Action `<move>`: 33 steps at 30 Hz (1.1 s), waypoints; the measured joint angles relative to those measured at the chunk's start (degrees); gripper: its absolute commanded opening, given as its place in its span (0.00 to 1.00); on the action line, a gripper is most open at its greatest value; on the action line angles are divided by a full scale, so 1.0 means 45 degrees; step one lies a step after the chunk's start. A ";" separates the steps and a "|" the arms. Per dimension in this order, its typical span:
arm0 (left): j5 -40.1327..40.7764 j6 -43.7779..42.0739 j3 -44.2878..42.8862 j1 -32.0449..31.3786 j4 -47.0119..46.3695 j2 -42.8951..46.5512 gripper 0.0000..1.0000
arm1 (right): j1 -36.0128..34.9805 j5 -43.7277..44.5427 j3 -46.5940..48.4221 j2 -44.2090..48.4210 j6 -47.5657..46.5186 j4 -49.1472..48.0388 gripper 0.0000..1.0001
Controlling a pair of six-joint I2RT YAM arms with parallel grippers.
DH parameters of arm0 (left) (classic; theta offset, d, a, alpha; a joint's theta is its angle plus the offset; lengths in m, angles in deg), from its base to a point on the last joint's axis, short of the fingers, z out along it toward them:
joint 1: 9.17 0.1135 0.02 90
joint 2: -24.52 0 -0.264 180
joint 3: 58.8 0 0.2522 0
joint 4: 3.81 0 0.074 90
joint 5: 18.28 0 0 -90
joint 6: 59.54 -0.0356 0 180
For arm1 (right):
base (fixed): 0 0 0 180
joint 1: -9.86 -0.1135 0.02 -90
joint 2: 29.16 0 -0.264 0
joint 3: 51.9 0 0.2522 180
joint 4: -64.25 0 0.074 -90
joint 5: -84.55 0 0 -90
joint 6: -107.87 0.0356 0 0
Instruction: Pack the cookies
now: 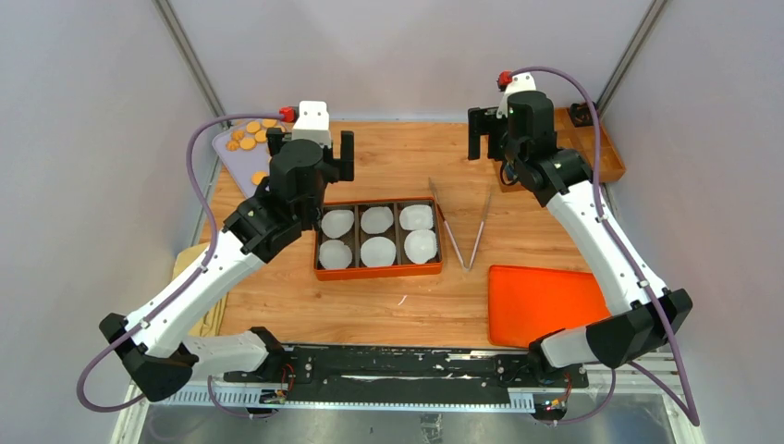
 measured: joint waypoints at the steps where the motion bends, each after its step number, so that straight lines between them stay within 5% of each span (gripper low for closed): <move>1: 0.0019 0.0000 -0.0005 0.0000 0.0000 -0.0024 1.00 | 0.0000 0.0005 -0.0005 0.0000 0.0010 0.0005 1.00; 16: 0.0136 0.0403 -0.0121 0.0311 0.0393 -0.0855 1.00 | -0.0005 0.0797 -0.0860 0.0165 -0.0073 -0.0408 1.00; 26: -0.0631 0.1685 -0.0520 0.2433 0.1520 -0.1083 1.00 | 0.0034 0.1831 -0.1545 0.0680 -0.0073 -0.0690 1.00; 33: -0.3181 0.3123 -0.3143 0.6003 0.2963 -0.4109 1.00 | 0.0821 0.1481 -0.1651 0.0602 0.0544 -0.0792 1.00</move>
